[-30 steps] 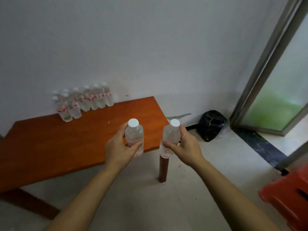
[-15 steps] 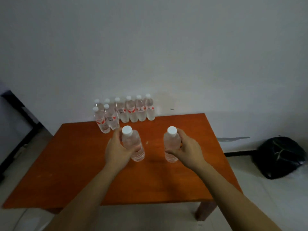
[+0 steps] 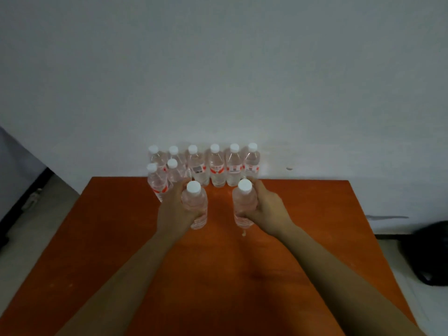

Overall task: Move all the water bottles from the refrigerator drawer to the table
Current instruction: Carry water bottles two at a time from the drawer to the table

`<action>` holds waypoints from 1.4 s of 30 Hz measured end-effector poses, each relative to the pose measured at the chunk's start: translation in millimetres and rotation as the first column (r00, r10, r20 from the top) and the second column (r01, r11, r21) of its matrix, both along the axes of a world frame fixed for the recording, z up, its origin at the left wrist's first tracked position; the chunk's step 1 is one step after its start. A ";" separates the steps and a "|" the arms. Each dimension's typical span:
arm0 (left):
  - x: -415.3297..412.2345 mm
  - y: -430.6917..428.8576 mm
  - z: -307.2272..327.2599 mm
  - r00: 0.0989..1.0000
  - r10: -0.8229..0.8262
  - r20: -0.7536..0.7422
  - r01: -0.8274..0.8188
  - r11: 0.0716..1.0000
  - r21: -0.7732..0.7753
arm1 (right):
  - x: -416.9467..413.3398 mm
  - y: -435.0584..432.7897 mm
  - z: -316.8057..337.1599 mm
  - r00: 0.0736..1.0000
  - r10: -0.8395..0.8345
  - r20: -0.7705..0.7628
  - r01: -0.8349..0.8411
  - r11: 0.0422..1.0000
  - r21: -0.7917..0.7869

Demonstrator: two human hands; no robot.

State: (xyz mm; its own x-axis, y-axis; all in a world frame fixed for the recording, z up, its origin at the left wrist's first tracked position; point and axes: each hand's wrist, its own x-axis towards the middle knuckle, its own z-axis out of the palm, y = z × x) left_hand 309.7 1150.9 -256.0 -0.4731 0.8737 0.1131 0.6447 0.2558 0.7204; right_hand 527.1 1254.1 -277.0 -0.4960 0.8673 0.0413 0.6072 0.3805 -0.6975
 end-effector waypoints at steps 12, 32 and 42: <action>-85.2 117.4 -75.7 0.986 -0.166 0.015 0.167 0.978 -0.126 | -131.4 80.7 -63.9 0.991 -0.115 0.065 0.122 0.986 -0.112; -97.0 141.8 -71.9 0.979 -0.201 -0.043 0.197 0.976 -0.091 | -142.5 99.3 -45.5 0.999 -0.009 -0.037 0.004 0.993 -0.122; -6.8 127.5 70.3 0.724 -0.115 -0.680 0.179 0.983 0.024 | 15.7 80.3 64.4 0.904 -0.401 0.149 0.262 0.795 0.546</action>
